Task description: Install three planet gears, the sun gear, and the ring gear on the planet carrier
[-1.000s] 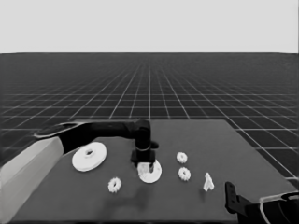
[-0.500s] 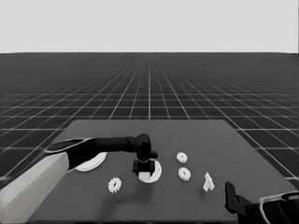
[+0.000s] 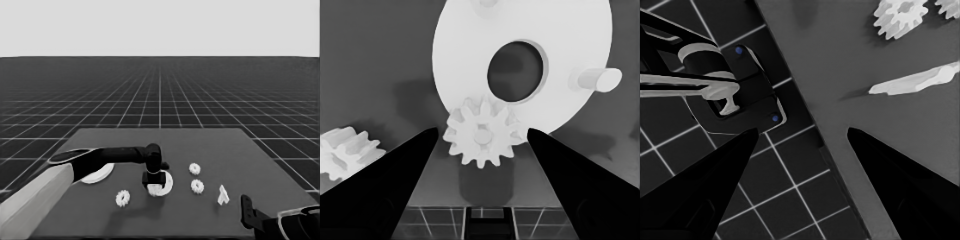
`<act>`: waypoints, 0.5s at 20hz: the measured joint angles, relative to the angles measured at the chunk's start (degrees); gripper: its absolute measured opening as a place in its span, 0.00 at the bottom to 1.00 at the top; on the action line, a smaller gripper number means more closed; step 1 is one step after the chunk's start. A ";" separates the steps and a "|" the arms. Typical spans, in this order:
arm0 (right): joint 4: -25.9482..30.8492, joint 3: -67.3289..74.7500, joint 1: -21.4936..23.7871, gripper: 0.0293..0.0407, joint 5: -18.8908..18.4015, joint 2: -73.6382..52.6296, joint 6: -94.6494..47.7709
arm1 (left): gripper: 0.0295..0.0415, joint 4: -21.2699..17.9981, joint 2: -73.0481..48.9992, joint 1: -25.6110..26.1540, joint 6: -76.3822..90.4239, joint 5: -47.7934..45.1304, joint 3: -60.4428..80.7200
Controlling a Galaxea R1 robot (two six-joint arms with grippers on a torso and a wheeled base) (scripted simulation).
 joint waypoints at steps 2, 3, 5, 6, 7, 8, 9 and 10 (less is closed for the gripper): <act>0.00 0.00 0.00 0.81 0.00 0.00 0.00 | 0.75 -6.04 -0.92 -6.08 -3.13 1.63 4.43; 0.00 0.00 0.00 0.81 0.00 0.00 0.00 | 0.75 -7.52 -1.00 -7.66 -3.61 1.75 5.03; 0.00 0.00 0.00 0.81 0.00 0.00 0.00 | 0.75 -8.94 -1.05 -9.10 -3.95 1.80 5.44; 0.00 0.00 0.00 0.81 0.00 0.00 0.00 | 0.75 -9.25 -1.05 -9.40 -4.01 1.80 5.51; 0.00 0.00 0.00 0.81 0.00 0.00 0.00 | 0.75 -9.44 -1.06 -9.56 -4.03 1.80 5.54; 0.00 0.00 0.00 0.81 0.00 0.00 0.00 | 0.75 -9.55 -1.06 -9.66 -4.05 1.79 5.56; 0.00 0.00 0.00 0.81 0.00 0.00 0.00 | 0.75 -9.62 -1.06 -9.71 -4.06 1.79 5.56; 0.00 0.00 0.00 0.81 0.00 0.00 0.00 | 0.75 -9.65 -1.06 -9.74 -4.06 1.79 5.57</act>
